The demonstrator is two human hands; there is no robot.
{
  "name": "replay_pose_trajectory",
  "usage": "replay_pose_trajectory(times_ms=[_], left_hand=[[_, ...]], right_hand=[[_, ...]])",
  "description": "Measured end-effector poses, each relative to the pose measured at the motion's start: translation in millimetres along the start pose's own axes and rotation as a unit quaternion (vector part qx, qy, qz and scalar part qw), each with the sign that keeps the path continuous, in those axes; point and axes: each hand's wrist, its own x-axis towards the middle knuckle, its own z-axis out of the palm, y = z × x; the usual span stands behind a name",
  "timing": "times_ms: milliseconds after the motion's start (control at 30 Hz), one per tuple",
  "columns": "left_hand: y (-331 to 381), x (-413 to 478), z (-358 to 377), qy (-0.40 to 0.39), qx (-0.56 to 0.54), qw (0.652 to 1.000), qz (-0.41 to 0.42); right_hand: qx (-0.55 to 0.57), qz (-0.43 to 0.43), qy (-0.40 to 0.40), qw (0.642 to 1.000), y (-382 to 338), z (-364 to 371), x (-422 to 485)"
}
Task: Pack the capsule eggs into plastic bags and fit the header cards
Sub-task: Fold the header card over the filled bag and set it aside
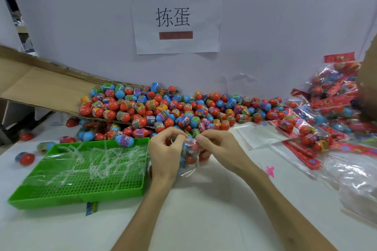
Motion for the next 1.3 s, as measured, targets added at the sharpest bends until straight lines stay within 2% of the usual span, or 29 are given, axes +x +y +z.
replay_pose_trajectory(times_ms=[100, 200, 367, 500, 633, 767, 900, 1067, 1300], left_hand=[[-3, 3, -1, 0.026, -0.034, 0.998, -0.041], [-5, 6, -3, 0.022, -0.059, 0.995, -0.081], [-6, -1, -1, -0.084, 0.019, 0.996, -0.011], [-7, 1, 0, -0.135, 0.007, 0.991, -0.022], [-9, 4, -2, -0.072, -0.076, 0.991, -0.082], [-8, 4, -1, -0.005, -0.124, 0.983, -0.136], [-6, 4, 1, 0.011, -0.197, 0.955, -0.221], [4, 4, 3, 0.009, -0.307, 0.905, -0.294], [7, 2, 4, -0.007, -0.32, 0.902, -0.289]], right_hand=[[0.013, -0.008, -0.026, 1.0, -5, 3, -3], [0.026, -0.018, -0.015, 0.999, -7, 5, -4], [0.023, -0.027, 0.045, 0.998, -6, 3, -3], [0.037, -0.006, 0.067, 0.997, -4, -2, -1], [0.165, 0.033, 0.05, 0.985, -11, -6, 2], [0.143, 0.045, -0.015, 0.989, -13, -1, -1], [0.202, 0.041, -0.021, 0.978, -18, -1, -1], [0.334, 0.087, -0.04, 0.938, -15, 0, -2], [0.347, 0.114, -0.014, 0.931, -10, -2, 0]])
